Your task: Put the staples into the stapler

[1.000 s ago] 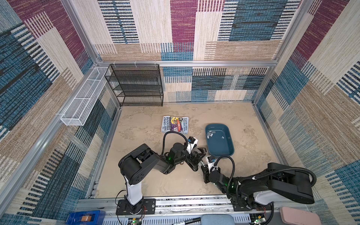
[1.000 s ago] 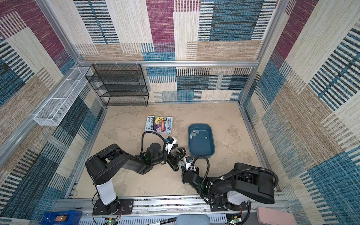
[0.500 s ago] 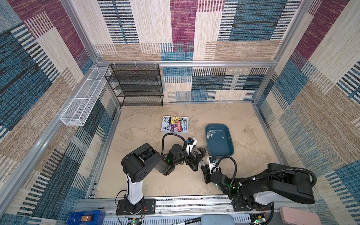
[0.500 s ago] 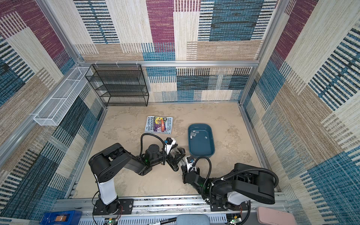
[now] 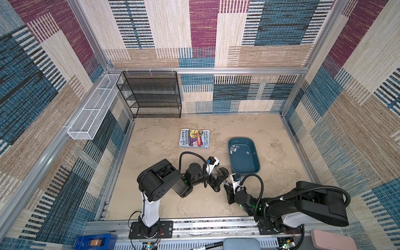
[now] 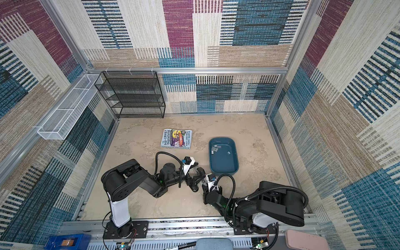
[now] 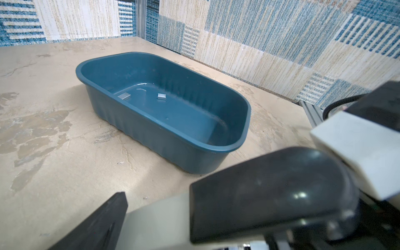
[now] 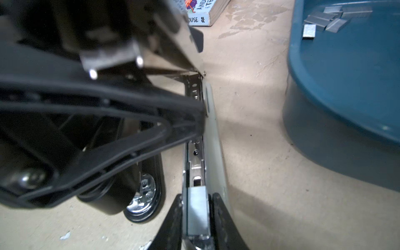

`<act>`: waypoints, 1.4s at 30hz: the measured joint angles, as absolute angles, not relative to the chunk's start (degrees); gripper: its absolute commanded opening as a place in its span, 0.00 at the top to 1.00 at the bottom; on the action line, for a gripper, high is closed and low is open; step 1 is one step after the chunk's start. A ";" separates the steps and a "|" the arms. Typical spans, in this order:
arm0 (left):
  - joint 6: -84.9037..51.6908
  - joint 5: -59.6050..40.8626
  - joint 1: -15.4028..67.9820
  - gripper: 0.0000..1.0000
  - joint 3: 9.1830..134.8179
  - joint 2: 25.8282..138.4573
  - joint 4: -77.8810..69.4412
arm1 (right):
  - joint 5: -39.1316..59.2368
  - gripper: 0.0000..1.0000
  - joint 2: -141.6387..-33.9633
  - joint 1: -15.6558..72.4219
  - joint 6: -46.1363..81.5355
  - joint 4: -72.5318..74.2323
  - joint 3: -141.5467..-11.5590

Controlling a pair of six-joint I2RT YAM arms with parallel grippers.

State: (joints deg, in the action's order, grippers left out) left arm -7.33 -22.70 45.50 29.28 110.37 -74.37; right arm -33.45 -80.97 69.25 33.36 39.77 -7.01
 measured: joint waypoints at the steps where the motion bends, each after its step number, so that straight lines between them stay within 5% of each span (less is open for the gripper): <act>1: -6.70 -22.87 45.50 0.01 29.04 110.52 -74.83 | -33.45 0.77 -80.97 69.25 33.36 39.77 -6.96; 23: -1.78 -28.82 45.52 0.01 27.14 105.80 -74.74 | -35.57 0.82 -81.62 69.19 35.16 39.16 -7.38; 34: -4.16 -22.87 45.52 0.01 27.68 102.43 -73.28 | -35.55 0.49 -74.43 69.19 36.01 33.58 -8.32; 42: -6.07 -17.15 45.52 0.03 30.26 98.80 -65.67 | -35.48 0.56 -66.57 69.30 35.99 28.27 -9.28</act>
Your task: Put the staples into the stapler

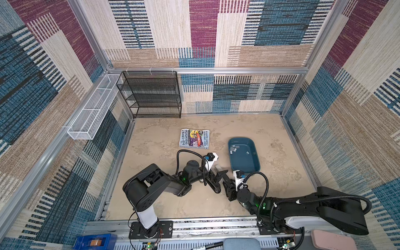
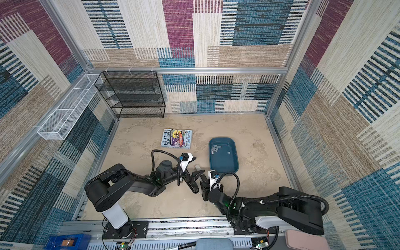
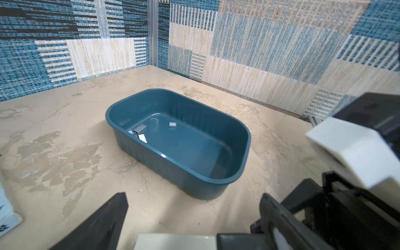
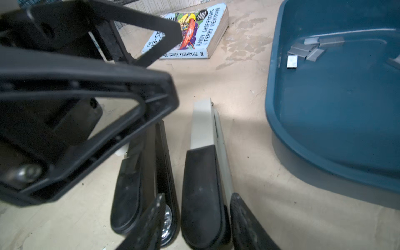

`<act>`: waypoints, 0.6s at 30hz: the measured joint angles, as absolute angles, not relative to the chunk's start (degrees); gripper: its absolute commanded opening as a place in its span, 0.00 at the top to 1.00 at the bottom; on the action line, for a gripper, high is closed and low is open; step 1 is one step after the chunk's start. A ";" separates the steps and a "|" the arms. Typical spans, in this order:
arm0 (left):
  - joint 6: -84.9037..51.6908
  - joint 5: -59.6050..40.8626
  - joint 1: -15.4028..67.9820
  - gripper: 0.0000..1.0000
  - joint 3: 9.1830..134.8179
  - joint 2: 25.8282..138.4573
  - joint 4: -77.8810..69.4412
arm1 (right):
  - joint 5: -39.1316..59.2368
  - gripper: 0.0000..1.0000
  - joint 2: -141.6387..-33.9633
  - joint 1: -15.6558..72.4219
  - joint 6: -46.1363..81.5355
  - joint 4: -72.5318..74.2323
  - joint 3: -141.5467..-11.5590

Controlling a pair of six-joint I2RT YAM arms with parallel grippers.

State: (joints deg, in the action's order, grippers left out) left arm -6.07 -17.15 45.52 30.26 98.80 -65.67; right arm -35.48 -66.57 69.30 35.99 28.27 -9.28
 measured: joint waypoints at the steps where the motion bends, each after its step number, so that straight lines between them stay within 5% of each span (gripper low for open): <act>1: -6.35 -16.47 45.54 0.05 31.11 98.10 -63.83 | -35.46 0.58 -65.06 69.30 36.01 27.51 -9.47; 8: -6.92 -13.47 45.76 0.12 33.41 95.68 -55.51 | -35.55 0.68 -58.02 69.30 36.88 22.92 -9.72; 18: -7.14 -12.40 46.22 0.16 33.43 98.43 -53.47 | -35.00 0.75 -62.78 69.30 37.04 21.80 -11.55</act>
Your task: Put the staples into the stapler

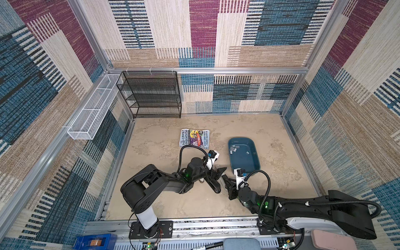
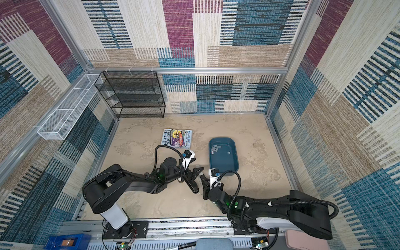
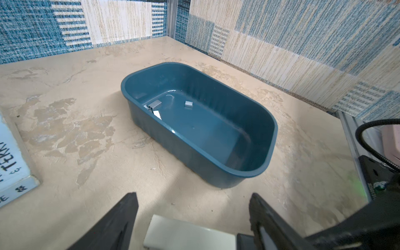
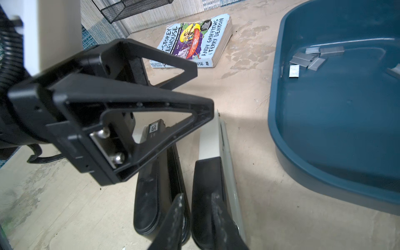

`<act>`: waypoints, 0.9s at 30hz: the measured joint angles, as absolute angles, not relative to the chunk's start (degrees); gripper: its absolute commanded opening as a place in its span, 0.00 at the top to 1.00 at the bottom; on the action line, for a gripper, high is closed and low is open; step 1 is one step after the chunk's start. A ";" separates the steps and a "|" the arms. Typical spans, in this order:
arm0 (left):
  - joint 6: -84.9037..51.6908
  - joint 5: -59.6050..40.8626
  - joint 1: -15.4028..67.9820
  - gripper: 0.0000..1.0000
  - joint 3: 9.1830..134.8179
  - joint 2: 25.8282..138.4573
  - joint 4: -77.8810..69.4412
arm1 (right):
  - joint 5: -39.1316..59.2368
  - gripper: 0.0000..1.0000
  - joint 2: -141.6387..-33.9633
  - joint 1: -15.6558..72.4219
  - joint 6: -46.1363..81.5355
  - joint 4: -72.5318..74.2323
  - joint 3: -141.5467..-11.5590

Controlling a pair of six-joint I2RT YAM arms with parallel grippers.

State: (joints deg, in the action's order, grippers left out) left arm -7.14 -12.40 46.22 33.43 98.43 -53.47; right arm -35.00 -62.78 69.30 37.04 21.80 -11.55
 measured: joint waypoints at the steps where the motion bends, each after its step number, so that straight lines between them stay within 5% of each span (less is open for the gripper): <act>1: -7.11 -12.40 46.30 0.16 33.43 98.67 -53.17 | -35.05 0.75 -63.24 69.28 37.06 22.17 -11.57; 27: -7.11 -10.70 47.03 0.18 33.50 105.73 -57.23 | -36.40 0.84 -72.58 69.32 41.58 33.58 -8.91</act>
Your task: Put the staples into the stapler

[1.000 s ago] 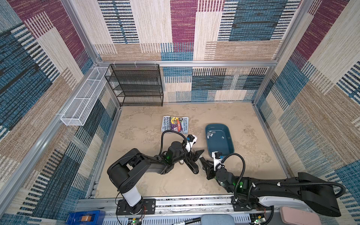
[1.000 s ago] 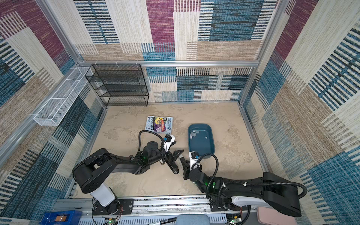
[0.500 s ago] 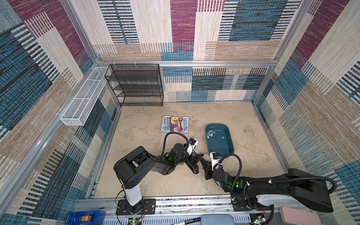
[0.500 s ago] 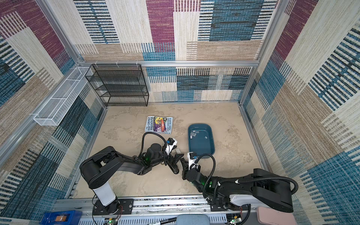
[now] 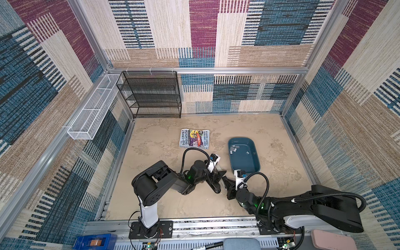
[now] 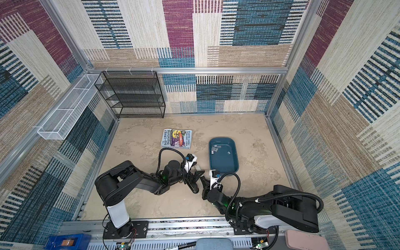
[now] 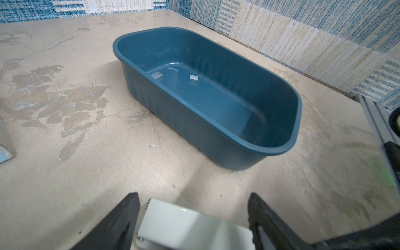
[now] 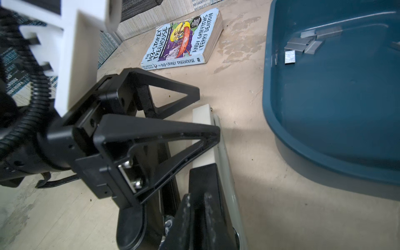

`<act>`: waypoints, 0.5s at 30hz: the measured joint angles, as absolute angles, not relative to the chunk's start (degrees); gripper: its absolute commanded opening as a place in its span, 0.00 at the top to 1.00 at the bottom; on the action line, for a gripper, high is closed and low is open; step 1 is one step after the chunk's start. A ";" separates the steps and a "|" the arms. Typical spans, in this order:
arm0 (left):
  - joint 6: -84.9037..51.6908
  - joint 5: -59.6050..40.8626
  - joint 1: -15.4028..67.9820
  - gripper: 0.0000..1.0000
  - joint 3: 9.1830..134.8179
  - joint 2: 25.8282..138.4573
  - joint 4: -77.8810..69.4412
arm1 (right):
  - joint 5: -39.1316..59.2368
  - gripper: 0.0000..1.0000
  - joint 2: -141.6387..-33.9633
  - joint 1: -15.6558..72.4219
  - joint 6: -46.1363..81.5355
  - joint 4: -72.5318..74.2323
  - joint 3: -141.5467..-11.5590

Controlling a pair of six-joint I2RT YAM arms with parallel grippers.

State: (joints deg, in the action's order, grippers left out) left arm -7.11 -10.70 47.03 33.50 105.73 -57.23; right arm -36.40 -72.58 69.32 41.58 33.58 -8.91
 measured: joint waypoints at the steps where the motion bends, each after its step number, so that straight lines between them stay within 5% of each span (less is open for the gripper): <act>1: -7.11 -10.70 47.03 0.18 33.50 105.73 -57.23 | -36.49 0.84 -72.71 69.36 41.74 33.76 -8.88; 15: -7.07 -9.06 47.05 0.16 34.92 93.14 -48.62 | -39.83 0.36 -53.19 69.21 41.95 11.75 -14.72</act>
State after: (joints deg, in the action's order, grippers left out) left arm -7.07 -9.06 47.05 34.92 93.14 -48.62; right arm -39.83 -53.19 69.21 41.95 11.75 -14.72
